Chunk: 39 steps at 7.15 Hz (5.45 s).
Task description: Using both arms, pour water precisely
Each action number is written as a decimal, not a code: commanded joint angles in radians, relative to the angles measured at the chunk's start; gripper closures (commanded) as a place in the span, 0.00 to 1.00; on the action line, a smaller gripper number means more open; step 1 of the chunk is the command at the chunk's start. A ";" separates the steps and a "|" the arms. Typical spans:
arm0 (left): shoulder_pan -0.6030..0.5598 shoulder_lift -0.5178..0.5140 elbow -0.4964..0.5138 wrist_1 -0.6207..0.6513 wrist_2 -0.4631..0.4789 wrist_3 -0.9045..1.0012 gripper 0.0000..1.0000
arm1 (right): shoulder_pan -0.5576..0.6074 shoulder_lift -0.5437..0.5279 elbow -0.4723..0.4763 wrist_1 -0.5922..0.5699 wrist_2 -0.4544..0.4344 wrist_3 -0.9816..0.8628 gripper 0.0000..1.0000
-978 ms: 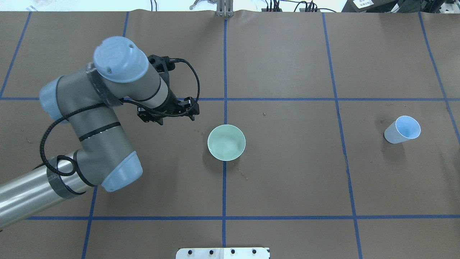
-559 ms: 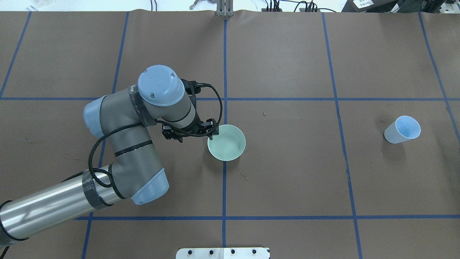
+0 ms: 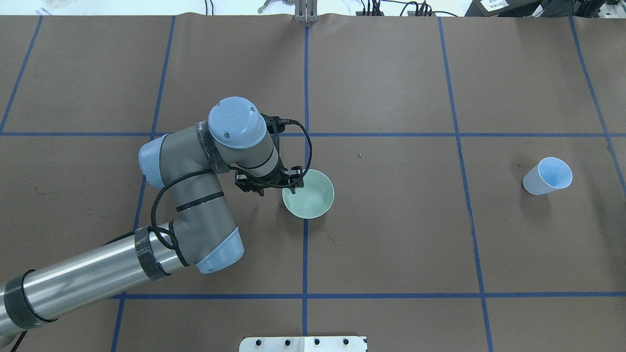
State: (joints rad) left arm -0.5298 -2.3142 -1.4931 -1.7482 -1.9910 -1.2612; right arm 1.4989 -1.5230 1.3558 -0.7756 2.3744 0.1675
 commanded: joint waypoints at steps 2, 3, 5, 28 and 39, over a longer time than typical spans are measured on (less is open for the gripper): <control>0.007 -0.001 0.001 -0.017 -0.058 -0.001 1.00 | 0.015 0.001 0.002 -0.016 0.054 -0.002 0.01; 0.004 -0.001 -0.003 -0.030 -0.084 0.000 1.00 | 0.015 0.001 0.002 -0.016 0.055 -0.002 0.01; -0.007 -0.001 -0.007 -0.030 -0.104 0.000 1.00 | 0.015 0.004 0.000 -0.017 0.055 -0.002 0.01; -0.804 0.679 -0.098 -0.025 -0.465 1.043 0.00 | -0.043 0.080 0.130 -0.397 -0.023 -0.040 0.01; -1.043 0.650 -0.024 0.225 -0.457 1.160 0.00 | -0.048 0.046 0.310 -0.952 -0.062 -0.249 0.01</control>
State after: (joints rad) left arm -1.5719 -1.6389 -1.5277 -1.5513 -2.4326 -0.0625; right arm 1.4583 -1.4756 1.6745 -1.7198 2.3317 -0.0828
